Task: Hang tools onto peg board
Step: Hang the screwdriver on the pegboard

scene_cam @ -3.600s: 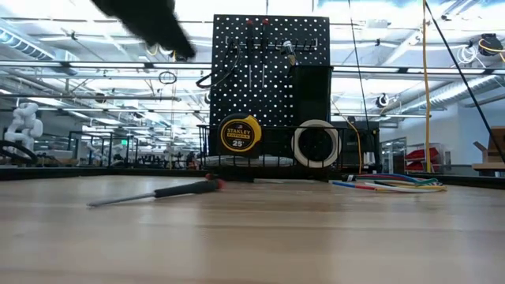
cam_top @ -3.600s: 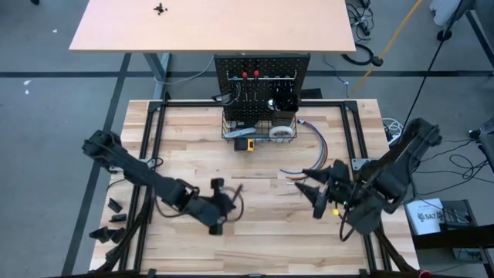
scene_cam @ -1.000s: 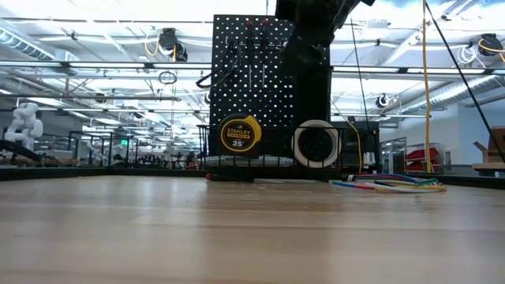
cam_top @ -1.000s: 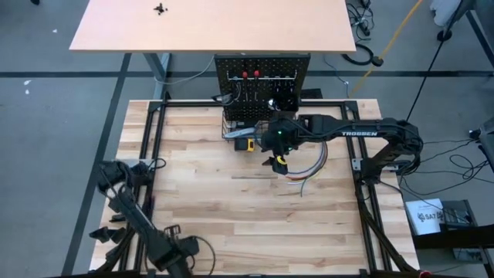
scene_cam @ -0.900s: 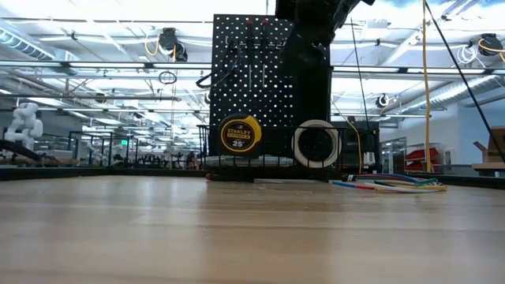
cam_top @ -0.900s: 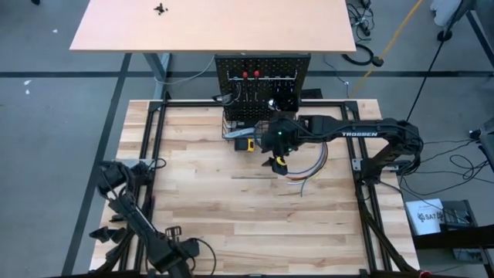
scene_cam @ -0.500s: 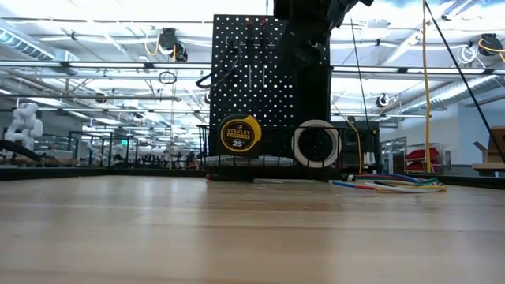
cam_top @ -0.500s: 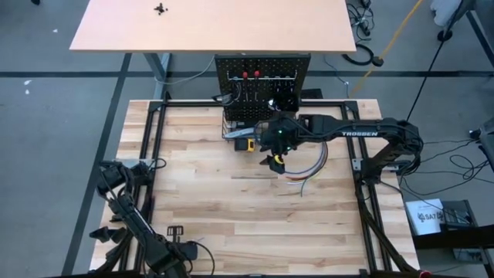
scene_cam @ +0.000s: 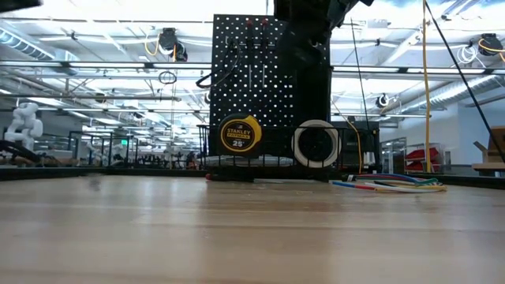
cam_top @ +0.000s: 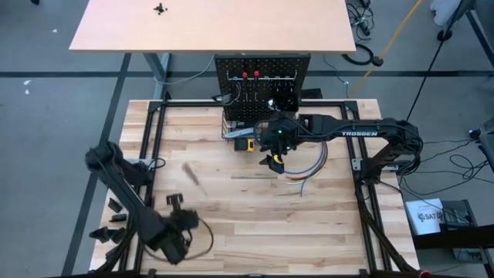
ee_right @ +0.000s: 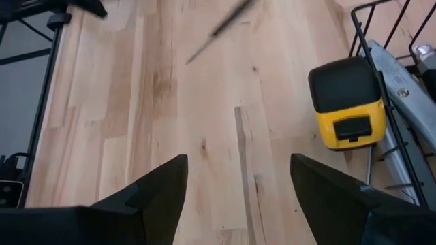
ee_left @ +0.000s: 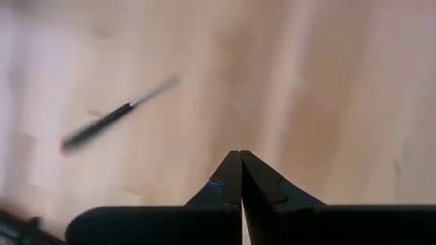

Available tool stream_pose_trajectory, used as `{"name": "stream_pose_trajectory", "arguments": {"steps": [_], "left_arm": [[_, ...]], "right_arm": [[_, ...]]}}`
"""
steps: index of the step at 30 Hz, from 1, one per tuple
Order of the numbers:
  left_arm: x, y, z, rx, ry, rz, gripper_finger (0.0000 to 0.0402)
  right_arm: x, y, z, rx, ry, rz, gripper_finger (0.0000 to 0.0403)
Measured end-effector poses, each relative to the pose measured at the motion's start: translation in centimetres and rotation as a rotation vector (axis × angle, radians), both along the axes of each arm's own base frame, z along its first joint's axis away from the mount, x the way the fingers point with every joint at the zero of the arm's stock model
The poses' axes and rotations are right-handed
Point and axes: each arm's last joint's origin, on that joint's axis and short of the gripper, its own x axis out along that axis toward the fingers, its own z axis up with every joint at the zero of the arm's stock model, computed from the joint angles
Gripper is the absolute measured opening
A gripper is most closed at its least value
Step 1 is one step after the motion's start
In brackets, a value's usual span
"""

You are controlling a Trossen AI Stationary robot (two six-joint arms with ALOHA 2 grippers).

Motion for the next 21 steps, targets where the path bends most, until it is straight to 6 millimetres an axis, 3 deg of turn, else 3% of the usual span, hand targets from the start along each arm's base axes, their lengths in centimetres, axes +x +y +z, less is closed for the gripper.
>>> {"name": "stream_pose_trajectory", "arguments": {"steps": [4,11,15,21], "left_arm": [[-0.6,2.6,3.2,0.02,-0.19,0.175,0.0],[-3.3,6.9,8.1,-0.026,-0.617,0.563,0.0],[-3.9,8.4,9.0,-0.05,-0.681,0.689,0.0],[-3.2,8.9,8.7,-0.01,-0.615,0.678,0.0]], "right_arm": [[-0.1,0.0,-0.1,0.0,0.015,-0.002,0.0254],[-0.1,0.0,-0.1,0.009,0.014,-0.016,0.0254],[-0.1,-0.1,-0.1,-0.025,0.019,-0.051,0.0254],[-0.3,-0.1,-0.3,-0.017,0.057,-0.055,0.0254]]}}
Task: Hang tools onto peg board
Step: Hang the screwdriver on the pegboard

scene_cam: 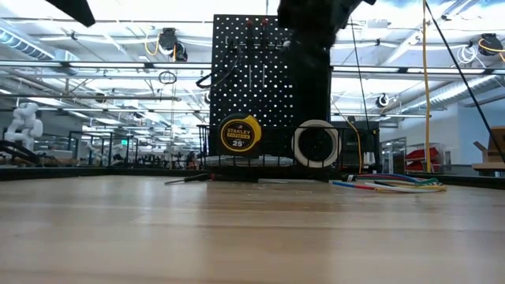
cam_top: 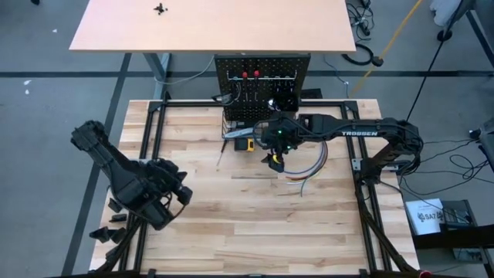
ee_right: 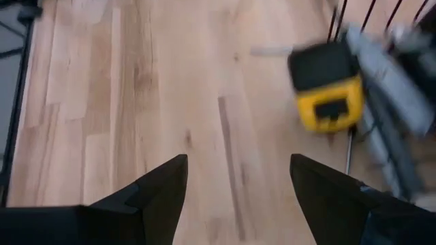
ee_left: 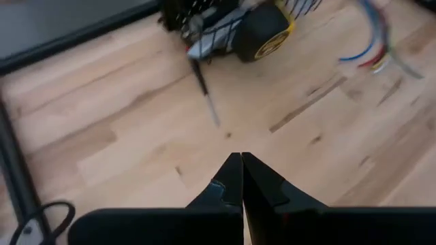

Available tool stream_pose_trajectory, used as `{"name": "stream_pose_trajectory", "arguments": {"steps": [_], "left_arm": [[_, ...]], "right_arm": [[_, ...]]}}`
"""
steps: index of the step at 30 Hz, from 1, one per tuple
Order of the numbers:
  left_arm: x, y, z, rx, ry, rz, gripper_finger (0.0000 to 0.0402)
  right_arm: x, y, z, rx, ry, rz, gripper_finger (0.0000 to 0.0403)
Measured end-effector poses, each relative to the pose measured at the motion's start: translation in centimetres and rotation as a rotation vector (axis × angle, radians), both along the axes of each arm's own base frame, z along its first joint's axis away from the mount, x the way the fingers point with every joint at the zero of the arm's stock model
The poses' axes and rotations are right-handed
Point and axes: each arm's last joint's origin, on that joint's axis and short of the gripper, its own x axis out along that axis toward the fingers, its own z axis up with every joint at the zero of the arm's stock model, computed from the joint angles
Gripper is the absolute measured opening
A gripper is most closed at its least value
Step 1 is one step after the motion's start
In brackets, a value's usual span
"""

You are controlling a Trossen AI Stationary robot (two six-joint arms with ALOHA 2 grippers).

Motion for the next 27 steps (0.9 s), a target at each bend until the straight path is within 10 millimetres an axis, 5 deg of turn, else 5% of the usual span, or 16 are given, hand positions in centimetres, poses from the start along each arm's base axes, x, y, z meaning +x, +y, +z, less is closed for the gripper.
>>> {"name": "stream_pose_trajectory", "arguments": {"steps": [7,13,18,22,27], "left_arm": [[0.2,-0.1,-1.1,-0.076,-0.128,0.057,0.0],[-0.1,0.6,-3.0,-0.046,-0.194,0.062,0.0],[-1.0,2.3,-4.0,-0.046,-0.255,0.086,0.0],[-2.0,3.4,-4.7,-0.07,-0.281,0.059,0.0],[-2.6,4.3,-4.9,-0.099,-0.323,0.039,0.0]], "right_arm": [[-2.3,1.5,-4.5,0.081,0.198,0.015,0.0254],[-2.9,1.9,-11.3,0.275,-0.106,-0.075,0.0254],[-3.6,2.4,-14.1,0.152,-0.205,-0.271,0.0241],[-4.2,3.5,-14.8,0.031,-0.2,-0.426,0.0174],[-4.7,4.6,-16.2,0.043,-0.217,-0.643,0.0022]]}}
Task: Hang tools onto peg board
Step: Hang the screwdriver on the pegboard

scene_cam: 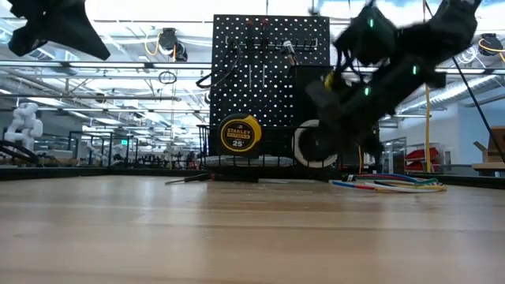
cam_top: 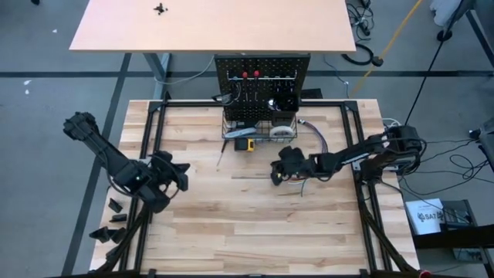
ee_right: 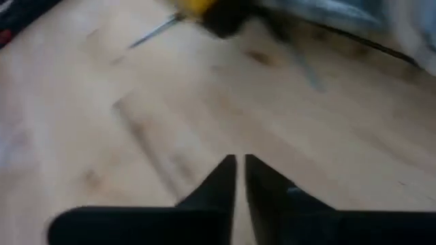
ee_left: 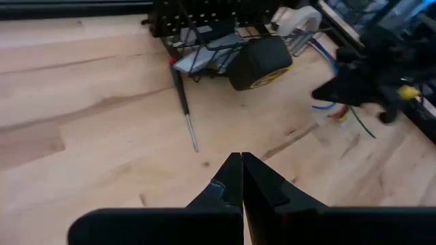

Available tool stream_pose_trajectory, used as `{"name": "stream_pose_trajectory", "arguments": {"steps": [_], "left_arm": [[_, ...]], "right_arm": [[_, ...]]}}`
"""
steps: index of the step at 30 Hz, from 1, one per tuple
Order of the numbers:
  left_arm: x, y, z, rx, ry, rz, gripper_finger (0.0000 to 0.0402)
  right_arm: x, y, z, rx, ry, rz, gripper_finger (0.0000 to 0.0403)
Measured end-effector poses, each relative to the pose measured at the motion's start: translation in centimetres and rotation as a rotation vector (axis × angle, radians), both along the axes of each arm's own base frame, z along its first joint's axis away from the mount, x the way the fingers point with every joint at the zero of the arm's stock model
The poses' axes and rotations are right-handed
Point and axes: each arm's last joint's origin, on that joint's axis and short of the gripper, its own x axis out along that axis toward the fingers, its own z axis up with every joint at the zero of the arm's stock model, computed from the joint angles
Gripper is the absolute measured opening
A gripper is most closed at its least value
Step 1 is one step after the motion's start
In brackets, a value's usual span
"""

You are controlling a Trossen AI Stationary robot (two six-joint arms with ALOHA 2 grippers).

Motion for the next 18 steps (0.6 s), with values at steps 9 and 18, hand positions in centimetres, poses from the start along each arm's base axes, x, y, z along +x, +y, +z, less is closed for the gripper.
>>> {"name": "stream_pose_trajectory", "arguments": {"steps": [9,18], "left_arm": [[0.0,1.1,0.1,0.006,0.076,-0.089,0.0],[0.4,1.0,0.6,-0.032,0.08,-0.187,0.0]], "right_arm": [[0.5,0.2,-5.2,-0.13,-0.239,-0.201,0.0002],[4.3,0.4,-6.4,-0.345,-0.099,-0.312,0.0001]]}}
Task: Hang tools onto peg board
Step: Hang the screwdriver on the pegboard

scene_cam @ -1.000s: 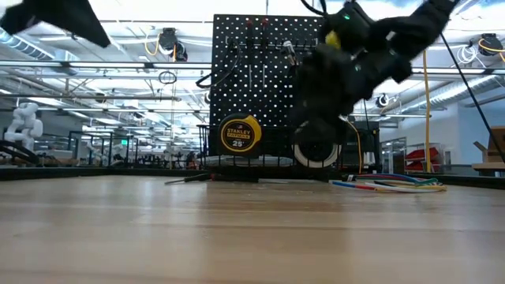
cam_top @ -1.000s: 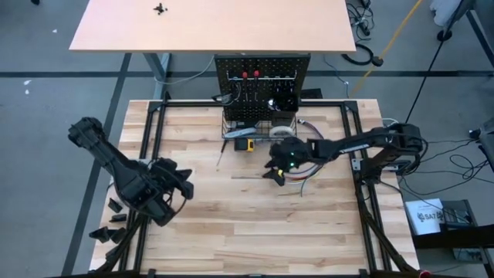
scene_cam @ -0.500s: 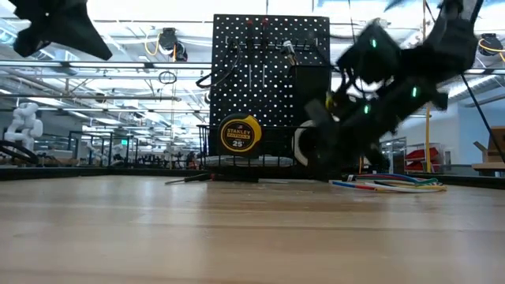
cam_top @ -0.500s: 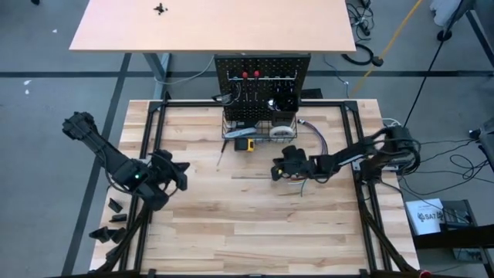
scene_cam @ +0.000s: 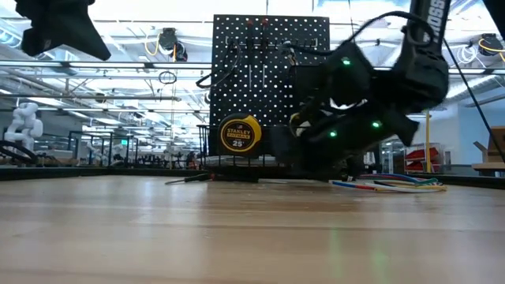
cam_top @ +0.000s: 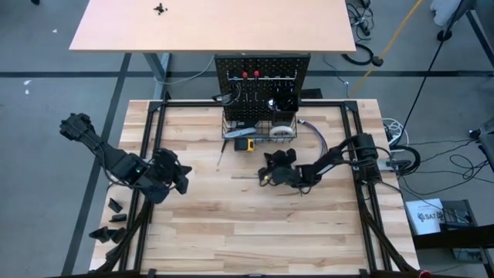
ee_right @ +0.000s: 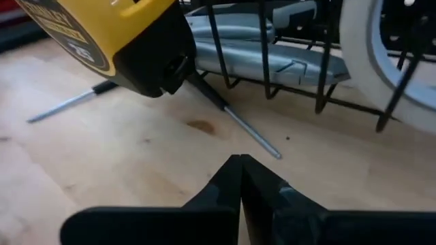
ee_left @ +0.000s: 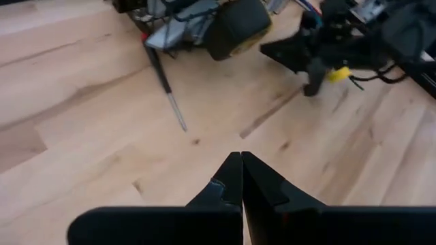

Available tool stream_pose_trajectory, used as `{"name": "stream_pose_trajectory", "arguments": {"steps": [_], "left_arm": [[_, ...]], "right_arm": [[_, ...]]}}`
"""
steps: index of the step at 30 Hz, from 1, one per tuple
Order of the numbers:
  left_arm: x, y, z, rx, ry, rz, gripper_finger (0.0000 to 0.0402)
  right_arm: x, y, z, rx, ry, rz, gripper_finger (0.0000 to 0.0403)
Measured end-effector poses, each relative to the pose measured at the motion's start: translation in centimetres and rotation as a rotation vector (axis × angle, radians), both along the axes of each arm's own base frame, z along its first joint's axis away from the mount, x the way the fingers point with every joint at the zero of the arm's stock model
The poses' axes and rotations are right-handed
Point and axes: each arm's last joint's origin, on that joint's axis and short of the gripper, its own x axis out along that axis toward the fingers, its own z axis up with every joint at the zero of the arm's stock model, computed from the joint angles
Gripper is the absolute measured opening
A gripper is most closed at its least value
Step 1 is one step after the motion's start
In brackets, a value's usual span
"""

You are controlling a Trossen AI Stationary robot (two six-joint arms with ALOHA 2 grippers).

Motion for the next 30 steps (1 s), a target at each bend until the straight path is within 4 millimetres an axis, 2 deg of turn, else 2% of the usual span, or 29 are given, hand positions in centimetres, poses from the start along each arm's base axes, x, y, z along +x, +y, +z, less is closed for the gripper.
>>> {"name": "stream_pose_trajectory", "arguments": {"steps": [7,23,30], "left_arm": [[0.2,-0.2,0.1,0.002,-0.001,-0.04,0.0],[0.1,-0.3,0.0,0.007,0.059,-0.116,0.0],[0.1,-0.3,-0.1,0.003,0.061,-0.119,0.0]], "right_arm": [[1.8,-0.2,1.1,-0.083,0.1,-0.053,0.0],[1.1,-2.3,0.3,-0.041,0.141,-0.15,0.0],[0.9,-4.2,-0.3,0.038,0.183,-0.13,0.0]]}}
